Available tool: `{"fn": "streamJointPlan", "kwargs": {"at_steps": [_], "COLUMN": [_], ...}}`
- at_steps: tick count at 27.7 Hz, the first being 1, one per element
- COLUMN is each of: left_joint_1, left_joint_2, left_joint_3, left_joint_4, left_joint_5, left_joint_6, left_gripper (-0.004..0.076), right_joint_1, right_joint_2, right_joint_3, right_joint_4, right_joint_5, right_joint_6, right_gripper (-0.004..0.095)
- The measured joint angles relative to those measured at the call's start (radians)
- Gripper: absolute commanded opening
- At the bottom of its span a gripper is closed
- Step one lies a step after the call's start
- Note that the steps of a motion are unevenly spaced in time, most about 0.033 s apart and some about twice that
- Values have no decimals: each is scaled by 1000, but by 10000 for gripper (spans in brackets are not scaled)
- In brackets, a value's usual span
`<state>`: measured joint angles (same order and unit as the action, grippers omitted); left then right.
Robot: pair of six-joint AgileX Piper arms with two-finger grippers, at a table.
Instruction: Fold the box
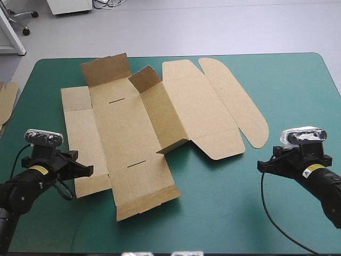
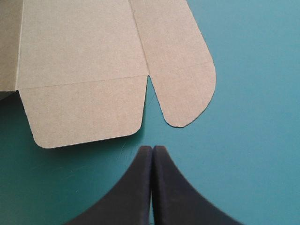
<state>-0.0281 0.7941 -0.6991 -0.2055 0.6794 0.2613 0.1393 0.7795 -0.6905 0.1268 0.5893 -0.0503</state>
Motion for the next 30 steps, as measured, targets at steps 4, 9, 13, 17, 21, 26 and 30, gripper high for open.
{"fn": "streamJointPlan", "kwargs": {"at_steps": [4, 9, 13, 17, 21, 26, 30], "left_joint_1": [0, 0, 0, 0, 0, 0, 0], "left_joint_2": [0, 0, 0, 0, 0, 14, 61], "left_joint_3": [0, 0, 0, 0, 0, 0, 0], "left_joint_4": [0, 0, 0, 0, -8, -23, -35], "left_joint_5": [0, 0, 0, 0, 0, -10, -57], "left_joint_6": [0, -1, -1, -1, -5, -61, -70], "left_gripper": [-14, -14, -14, -14, -14, -13, 17], "right_joint_1": [0, 0, 0, 0, 0, 0, 0], "right_joint_2": [0, 0, 0, 0, 0, 0, 0], "right_joint_3": [0, 0, 0, 0, 0, 0, 0], "right_joint_4": [0, 0, 0, 0, 0, 0, 0], "right_joint_5": [0, 0, 0, 0, 0, 0, 0], "right_joint_6": [0, 0, 0, 0, 0, 0, 0], "right_gripper": [-28, -28, -28, -28, -28, -28, -28]}}
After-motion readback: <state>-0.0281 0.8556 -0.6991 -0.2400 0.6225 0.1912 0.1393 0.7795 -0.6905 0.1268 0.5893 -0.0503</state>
